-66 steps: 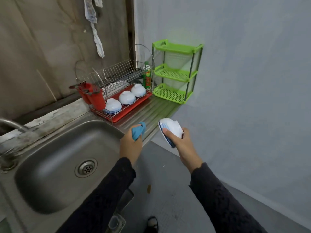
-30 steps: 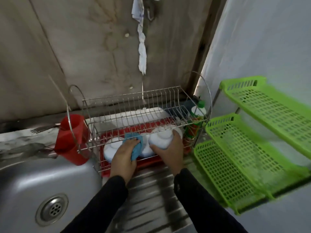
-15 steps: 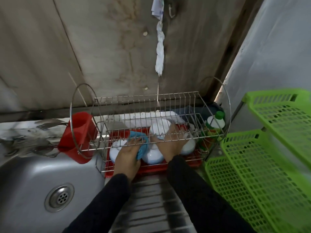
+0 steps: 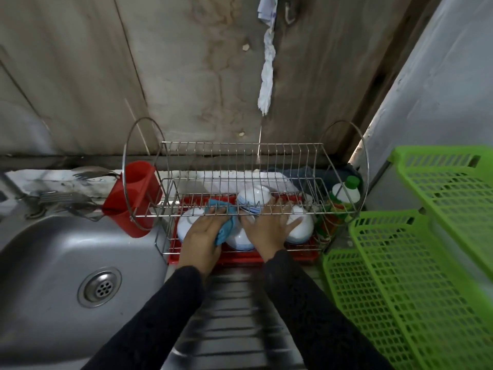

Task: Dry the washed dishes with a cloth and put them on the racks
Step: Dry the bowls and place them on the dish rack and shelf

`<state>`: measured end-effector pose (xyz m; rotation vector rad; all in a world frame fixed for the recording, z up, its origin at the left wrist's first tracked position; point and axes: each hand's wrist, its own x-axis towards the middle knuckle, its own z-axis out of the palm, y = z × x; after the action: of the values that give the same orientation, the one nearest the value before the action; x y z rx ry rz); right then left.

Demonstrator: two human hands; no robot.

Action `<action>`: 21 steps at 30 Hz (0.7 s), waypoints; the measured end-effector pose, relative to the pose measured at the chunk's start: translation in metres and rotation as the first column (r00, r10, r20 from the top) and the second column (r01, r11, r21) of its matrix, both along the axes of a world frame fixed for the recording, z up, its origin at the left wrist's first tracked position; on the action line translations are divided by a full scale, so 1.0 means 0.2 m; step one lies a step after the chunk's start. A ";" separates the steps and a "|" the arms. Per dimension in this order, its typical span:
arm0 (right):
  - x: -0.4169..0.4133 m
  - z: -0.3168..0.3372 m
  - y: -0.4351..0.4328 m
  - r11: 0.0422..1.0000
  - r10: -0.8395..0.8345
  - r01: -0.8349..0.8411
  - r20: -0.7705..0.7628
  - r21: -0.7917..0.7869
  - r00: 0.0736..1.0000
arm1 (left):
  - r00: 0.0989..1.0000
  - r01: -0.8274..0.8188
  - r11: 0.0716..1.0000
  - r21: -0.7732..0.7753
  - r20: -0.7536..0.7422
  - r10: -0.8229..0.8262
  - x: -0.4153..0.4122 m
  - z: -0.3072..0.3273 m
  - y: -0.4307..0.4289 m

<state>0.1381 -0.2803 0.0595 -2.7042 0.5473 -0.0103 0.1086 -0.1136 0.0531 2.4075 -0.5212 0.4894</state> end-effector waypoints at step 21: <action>-0.57 -0.09 0.76 0.938 0.333 -0.341 0.456 -0.069 0.825 | 0.990 -0.132 0.988 -0.074 -0.065 0.127 -0.52 0.00 0.73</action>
<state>0.0246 -0.1281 0.0422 -2.6092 -0.0788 -0.5396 0.0045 0.0326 0.0537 2.3823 -0.3146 0.4824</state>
